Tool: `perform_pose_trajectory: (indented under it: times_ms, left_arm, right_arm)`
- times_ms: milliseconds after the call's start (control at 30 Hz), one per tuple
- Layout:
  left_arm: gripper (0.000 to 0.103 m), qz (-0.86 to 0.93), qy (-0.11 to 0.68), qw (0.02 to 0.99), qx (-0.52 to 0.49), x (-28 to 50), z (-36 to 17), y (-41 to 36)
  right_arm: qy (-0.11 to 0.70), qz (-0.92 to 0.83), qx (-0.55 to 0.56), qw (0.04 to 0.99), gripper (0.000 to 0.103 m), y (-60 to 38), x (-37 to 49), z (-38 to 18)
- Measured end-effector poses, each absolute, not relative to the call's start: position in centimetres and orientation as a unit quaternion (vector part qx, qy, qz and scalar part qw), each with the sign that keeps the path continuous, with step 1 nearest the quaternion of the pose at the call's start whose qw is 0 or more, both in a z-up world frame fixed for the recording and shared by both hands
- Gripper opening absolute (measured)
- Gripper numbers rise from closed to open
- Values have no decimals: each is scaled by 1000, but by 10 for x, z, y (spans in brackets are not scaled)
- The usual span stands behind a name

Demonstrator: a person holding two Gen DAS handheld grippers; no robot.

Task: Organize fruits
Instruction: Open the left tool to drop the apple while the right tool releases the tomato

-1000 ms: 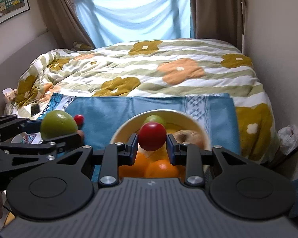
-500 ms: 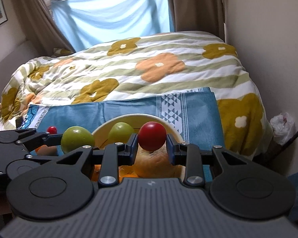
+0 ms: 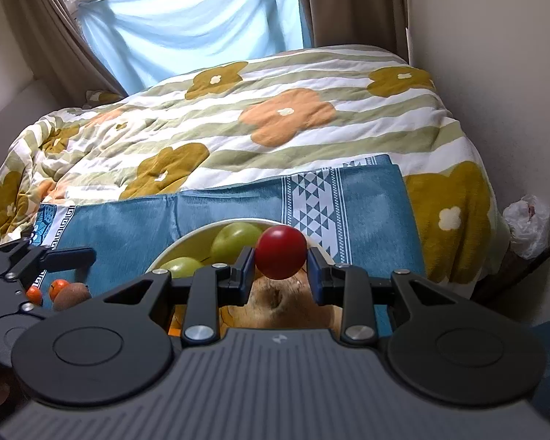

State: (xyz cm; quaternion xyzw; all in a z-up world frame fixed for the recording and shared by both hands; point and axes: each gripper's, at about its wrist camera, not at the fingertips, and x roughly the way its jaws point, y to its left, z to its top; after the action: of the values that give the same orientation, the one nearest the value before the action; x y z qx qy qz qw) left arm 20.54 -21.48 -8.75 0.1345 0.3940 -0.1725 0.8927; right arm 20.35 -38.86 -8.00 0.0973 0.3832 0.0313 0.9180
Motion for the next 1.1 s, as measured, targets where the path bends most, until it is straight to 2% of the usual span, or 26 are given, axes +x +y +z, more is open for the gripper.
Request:
perform_pose_trajectory:
  times_ms: [667, 700, 733, 833, 1100]
  left_arm:
    - [97, -162, 400, 893, 125, 203, -91, -199]
    - [97, -162, 400, 893, 125, 203, -91, -199]
    - [97, -162, 399, 894, 125, 202, -91, -199]
    - [97, -162, 397, 895, 126, 201, -90, -198]
    - [97, -158, 391, 898, 124, 192, -85, -198]
  right_arm:
    - [402, 15, 105, 909, 48, -394, 233, -106]
    - [400, 15, 105, 910, 56, -394, 233, -105]
    - [397, 17, 106, 911, 73, -394, 232, -104]
    - [383, 17, 109, 917, 93, -394, 227, -99]
    - [383, 5, 108, 917, 95, -396, 215, -92]
